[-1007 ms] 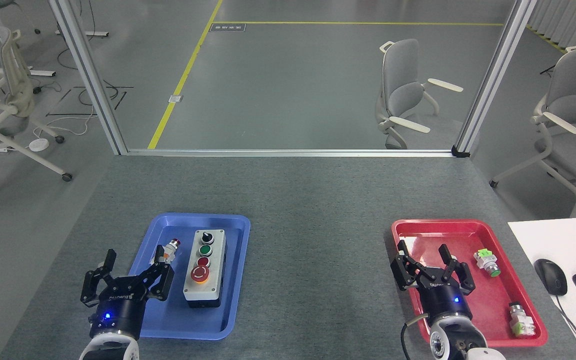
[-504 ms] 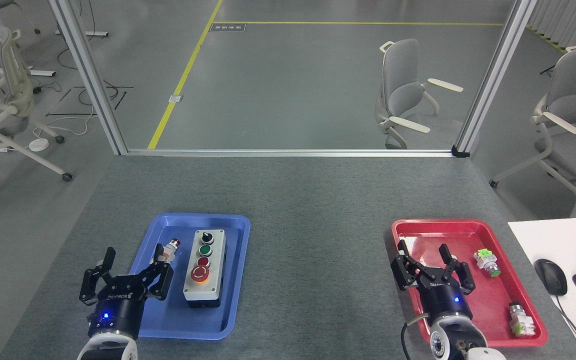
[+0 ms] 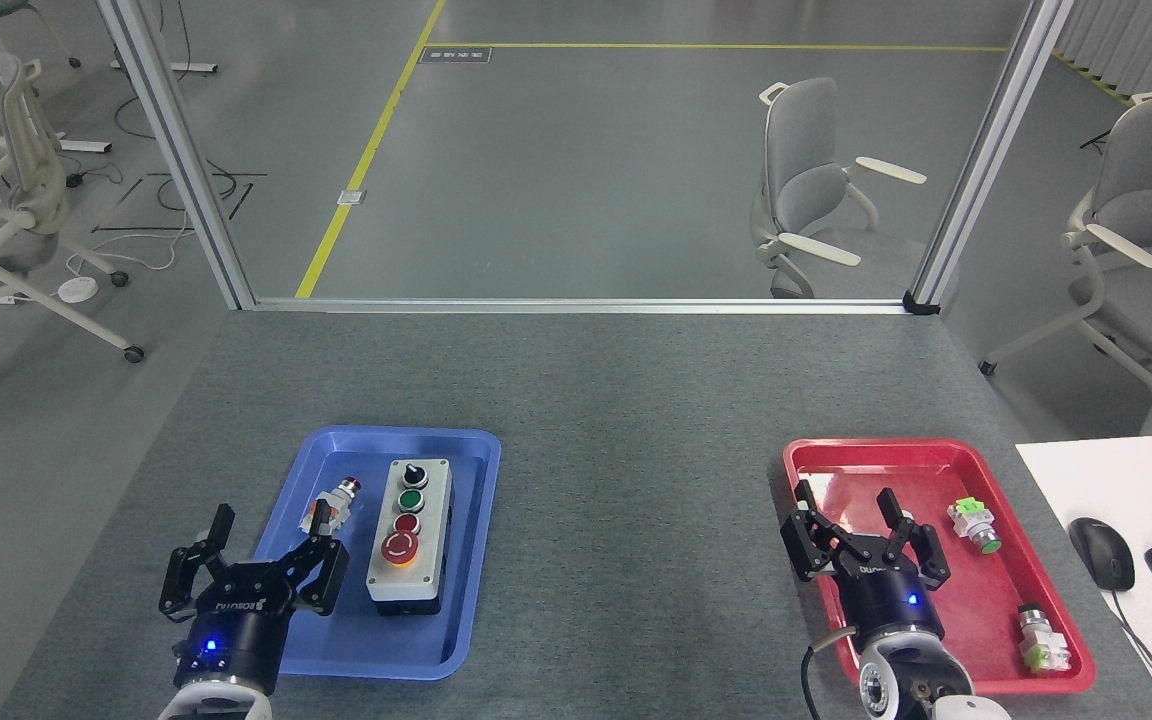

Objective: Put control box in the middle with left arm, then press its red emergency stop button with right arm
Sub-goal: 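Move the left gripper toward the gray control box on the blue tray, then lower the left gripper onto the near end of the control box and grasp it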

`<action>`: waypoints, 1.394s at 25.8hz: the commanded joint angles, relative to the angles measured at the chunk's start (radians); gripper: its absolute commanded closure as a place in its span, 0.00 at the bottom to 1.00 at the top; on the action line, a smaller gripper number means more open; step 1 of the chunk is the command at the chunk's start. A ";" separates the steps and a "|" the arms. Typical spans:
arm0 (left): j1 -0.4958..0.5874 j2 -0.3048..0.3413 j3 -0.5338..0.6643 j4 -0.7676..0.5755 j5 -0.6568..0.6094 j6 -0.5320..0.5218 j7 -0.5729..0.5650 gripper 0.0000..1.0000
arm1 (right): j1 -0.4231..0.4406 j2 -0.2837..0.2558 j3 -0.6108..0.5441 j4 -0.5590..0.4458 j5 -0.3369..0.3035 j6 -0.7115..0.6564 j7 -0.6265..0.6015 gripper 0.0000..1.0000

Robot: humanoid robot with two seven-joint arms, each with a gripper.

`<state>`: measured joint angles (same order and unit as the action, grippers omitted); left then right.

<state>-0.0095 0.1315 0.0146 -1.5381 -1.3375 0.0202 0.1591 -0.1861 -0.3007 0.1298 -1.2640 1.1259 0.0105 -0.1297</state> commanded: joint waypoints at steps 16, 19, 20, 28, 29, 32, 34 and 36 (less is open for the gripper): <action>0.138 -0.174 -0.139 0.081 -0.333 0.118 0.011 0.01 | -0.004 0.000 0.001 0.002 0.000 0.000 -0.001 0.01; 0.098 -0.227 -0.137 0.156 -0.382 0.122 0.007 0.01 | -0.004 0.000 -0.001 0.002 0.000 0.002 -0.001 0.01; 0.089 -0.231 -0.137 0.170 -0.382 0.129 0.003 0.01 | -0.004 0.000 -0.001 0.002 0.000 0.002 -0.001 0.01; 0.009 -0.236 -0.134 0.247 -0.371 0.161 -0.046 0.01 | -0.004 0.005 -0.001 0.000 0.000 0.002 -0.001 0.01; 0.000 -0.236 -0.131 0.260 -0.370 0.161 -0.050 0.01 | -0.004 0.005 -0.001 0.000 0.000 0.000 -0.001 0.01; -0.024 -0.236 -0.127 0.288 -0.365 0.162 -0.067 0.01 | -0.003 0.005 -0.001 0.000 0.000 0.000 -0.001 0.01; -0.033 -0.236 -0.124 0.303 -0.364 0.164 -0.078 0.01 | -0.004 0.003 -0.001 0.002 0.000 0.000 -0.001 0.01; -0.044 -0.236 -0.110 0.309 -0.356 0.168 -0.082 0.01 | -0.004 0.003 -0.001 0.000 0.000 0.000 -0.001 0.01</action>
<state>-0.0363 -0.1042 -0.1080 -1.2449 -1.7004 0.1840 0.0857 -0.1898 -0.2968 0.1290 -1.2635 1.1259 0.0113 -0.1338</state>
